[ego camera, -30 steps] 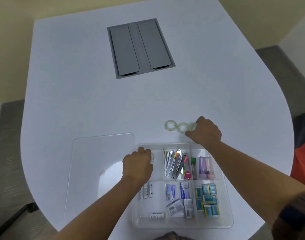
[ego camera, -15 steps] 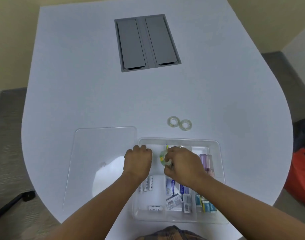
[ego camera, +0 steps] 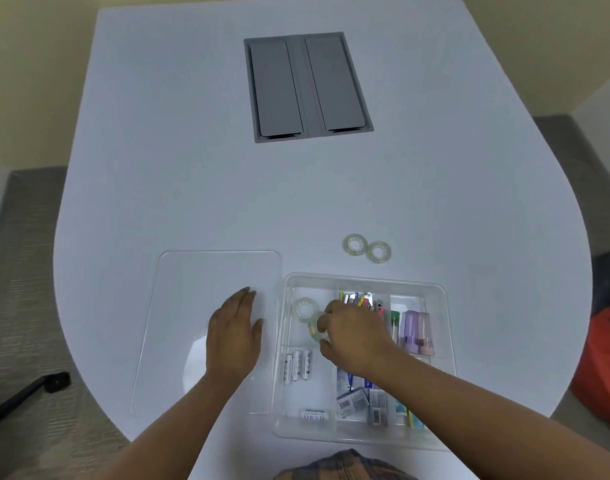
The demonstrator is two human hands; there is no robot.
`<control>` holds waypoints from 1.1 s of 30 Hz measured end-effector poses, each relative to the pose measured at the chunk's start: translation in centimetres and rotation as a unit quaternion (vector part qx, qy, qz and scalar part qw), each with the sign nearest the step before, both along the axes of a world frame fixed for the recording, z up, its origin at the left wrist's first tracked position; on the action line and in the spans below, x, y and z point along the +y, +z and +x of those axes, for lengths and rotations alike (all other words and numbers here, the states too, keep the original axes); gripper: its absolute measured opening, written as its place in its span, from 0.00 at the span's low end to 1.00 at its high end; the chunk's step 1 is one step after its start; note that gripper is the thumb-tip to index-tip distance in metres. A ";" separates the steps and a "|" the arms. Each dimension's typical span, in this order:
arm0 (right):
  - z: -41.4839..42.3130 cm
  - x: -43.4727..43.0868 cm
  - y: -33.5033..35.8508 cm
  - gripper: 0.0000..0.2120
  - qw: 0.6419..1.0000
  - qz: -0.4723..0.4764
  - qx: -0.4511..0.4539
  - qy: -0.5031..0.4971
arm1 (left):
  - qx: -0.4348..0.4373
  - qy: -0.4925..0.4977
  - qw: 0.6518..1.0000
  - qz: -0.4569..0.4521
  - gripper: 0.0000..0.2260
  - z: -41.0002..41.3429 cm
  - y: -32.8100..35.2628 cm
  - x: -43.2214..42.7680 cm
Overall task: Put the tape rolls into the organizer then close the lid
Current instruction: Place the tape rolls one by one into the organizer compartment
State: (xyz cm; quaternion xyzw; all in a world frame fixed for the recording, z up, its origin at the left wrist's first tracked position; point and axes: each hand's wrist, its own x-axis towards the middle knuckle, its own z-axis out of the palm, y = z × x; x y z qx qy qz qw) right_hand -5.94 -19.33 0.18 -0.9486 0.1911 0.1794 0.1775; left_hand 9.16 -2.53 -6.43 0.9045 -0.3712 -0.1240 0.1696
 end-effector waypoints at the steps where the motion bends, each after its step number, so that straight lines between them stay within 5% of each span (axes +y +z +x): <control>1: 0.1 0.2 -0.1 0.12 1.000 -0.006 0.007 0.005 | 0.012 -0.006 1.000 0.018 0.26 0.0 -0.5 0.4; 8: -0.2 0.3 -1.0 0.14 1.000 0.015 0.010 -0.016 | 0.030 -0.028 0.997 0.070 0.33 -0.8 -2.7 1.5; 18: 0.9 -6.3 0.9 0.10 0.974 0.038 -0.122 -0.188 | 0.015 -0.042 0.994 0.102 0.32 -0.7 -3.4 1.7; 33: 2.3 -15.3 -4.0 0.30 0.941 -0.020 0.016 -0.337 | 0.038 -0.073 0.986 0.147 0.34 0.2 -3.9 1.6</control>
